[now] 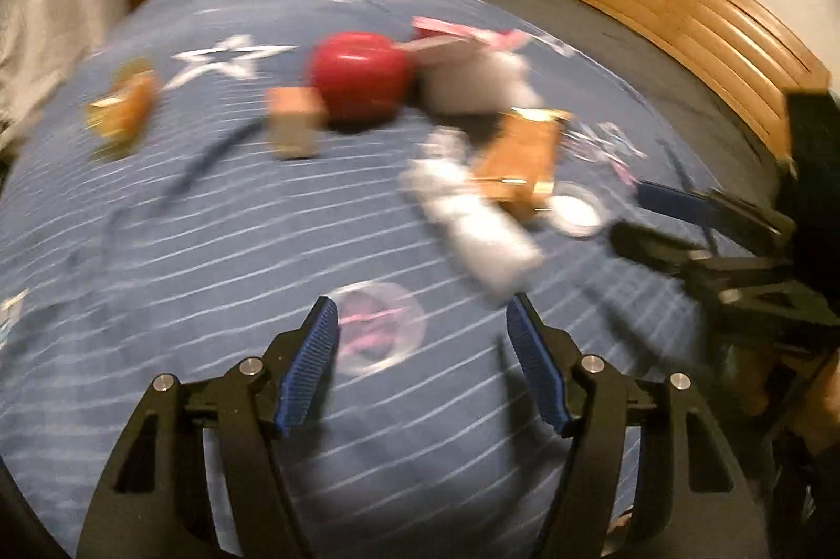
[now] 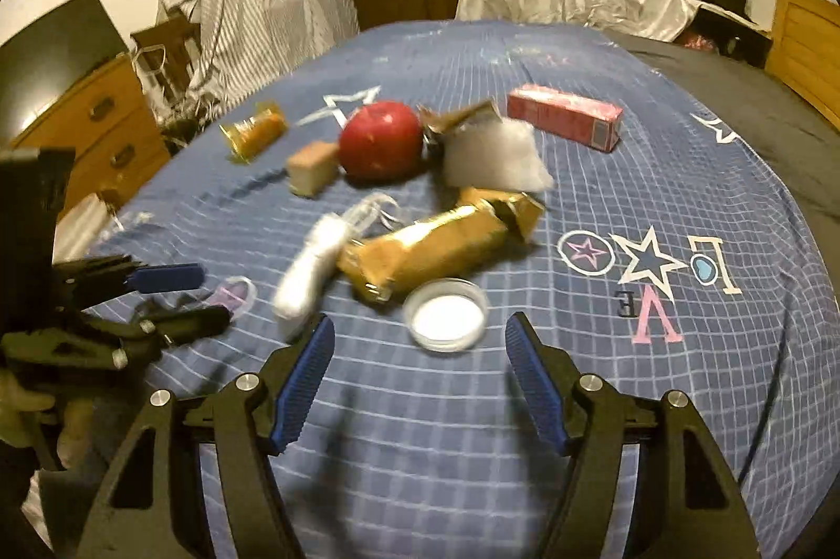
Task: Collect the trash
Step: 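Move both tools back over the trash on the bed, then grasp the white mask with the left tool while the right tool grasps the gold cigarette box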
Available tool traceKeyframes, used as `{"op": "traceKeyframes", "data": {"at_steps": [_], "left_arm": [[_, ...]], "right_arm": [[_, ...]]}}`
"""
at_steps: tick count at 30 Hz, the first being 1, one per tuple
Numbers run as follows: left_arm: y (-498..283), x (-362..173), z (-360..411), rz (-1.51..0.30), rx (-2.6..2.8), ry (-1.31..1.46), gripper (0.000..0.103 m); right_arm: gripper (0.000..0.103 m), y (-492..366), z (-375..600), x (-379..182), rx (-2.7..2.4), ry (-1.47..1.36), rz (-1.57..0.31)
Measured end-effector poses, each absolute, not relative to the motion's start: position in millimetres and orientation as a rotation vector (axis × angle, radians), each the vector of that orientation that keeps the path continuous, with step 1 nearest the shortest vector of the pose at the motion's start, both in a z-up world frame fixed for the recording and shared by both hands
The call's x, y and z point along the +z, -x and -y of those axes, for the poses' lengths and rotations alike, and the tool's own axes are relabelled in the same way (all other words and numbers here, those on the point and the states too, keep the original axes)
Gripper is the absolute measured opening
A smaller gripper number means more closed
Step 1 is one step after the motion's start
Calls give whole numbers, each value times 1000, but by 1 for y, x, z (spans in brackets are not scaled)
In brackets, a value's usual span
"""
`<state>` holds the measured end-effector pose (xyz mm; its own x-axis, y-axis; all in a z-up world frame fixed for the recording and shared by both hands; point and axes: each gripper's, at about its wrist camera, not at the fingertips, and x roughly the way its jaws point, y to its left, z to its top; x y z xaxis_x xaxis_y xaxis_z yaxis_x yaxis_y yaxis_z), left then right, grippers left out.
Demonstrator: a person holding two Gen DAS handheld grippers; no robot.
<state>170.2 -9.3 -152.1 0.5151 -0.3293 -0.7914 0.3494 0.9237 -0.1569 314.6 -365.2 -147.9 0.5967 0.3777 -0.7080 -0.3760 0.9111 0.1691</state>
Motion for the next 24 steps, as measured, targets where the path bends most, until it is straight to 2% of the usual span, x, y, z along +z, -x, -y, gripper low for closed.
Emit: {"op": "traceKeyframes", "data": {"at_steps": [8, 11, 12, 14, 24], "left_arm": [[-200, -164, 45, -975, -412, -69, 64], [-212, -164, 41, -979, -402, -82, 63], [-214, -165, 37, -983, -401, -81, 59], [-215, -161, 24, -987, -401, -78, 55], [-226, -152, -27, -990, -360, -56, 55]], "right_arm": [[56, -349, 339, -162, 505, 72, -884], [46, -353, 326, -163, 529, 101, -890], [43, -352, 322, -164, 535, 116, -889], [42, -347, 318, -163, 538, 131, -879], [42, -313, 336, -155, 542, 126, -883]]}}
